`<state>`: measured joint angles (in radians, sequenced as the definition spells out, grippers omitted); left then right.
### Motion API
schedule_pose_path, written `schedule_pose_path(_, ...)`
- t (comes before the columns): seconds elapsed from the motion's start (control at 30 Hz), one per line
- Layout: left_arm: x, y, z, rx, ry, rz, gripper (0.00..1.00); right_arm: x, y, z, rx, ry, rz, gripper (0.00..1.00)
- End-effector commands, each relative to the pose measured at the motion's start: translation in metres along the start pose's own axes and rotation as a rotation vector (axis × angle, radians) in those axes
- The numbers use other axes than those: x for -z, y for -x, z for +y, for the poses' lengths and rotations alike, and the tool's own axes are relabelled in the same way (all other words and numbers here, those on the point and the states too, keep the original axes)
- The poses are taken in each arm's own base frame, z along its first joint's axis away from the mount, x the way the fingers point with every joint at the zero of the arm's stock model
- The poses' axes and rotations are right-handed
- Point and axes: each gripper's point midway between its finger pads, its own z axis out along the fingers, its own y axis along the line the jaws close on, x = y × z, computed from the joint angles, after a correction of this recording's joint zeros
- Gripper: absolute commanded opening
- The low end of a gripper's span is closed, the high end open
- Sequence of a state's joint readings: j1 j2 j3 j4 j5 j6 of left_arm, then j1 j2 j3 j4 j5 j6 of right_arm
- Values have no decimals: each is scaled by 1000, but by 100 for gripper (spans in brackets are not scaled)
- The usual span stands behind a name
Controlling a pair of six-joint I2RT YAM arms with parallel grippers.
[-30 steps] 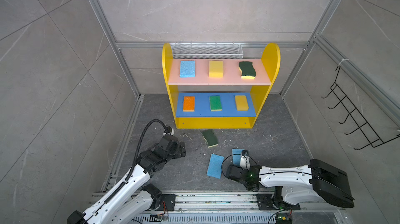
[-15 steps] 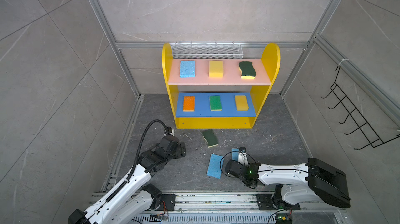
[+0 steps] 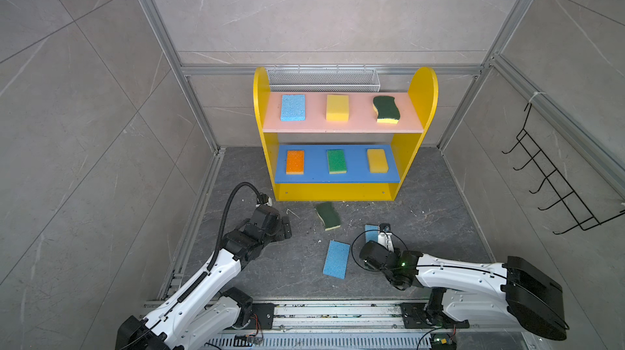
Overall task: Arrange cleaning sponges on a shelf
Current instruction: Pick up the cleaning sponge from the bottom-center of the table, then place the cleaning sponge at the shelf.
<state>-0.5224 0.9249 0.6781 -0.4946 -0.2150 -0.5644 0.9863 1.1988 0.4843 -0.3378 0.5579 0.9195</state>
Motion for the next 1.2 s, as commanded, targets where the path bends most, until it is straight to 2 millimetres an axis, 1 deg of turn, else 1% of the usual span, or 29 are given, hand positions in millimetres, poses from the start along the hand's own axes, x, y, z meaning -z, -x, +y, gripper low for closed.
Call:
schedule_pose_path(0.0, 4, 25, -17, 12, -88, -88, 91, -7, 30, 7, 52, 13, -44, 73)
schedule_pose_path(0.13, 8, 37, -25, 8, -130, -132, 91, -28, 55, 17, 82, 9, -20, 73)
schedule_pose_path(0.3, 20, 50, -32, 16, -190, -197, 91, -56, 83, 20, 60, 23, -1, 71)
schedule_pose_path(0.47, 34, 59, -29, 9, -195, -256, 91, -69, 110, 23, 82, 14, -30, 71)
schedule_pose_path(0.63, 36, 61, -27, 10, -191, -279, 91, -82, 130, 10, 51, -32, -50, 71)
schedule_pose_path(0.8, 33, 61, -25, 7, -184, -282, 91, -93, 143, -4, 25, -70, -60, 71)
schedule_pose_path(1.17, 31, 61, -23, 6, -177, -292, 91, -107, 173, -13, 26, -95, -101, 71)
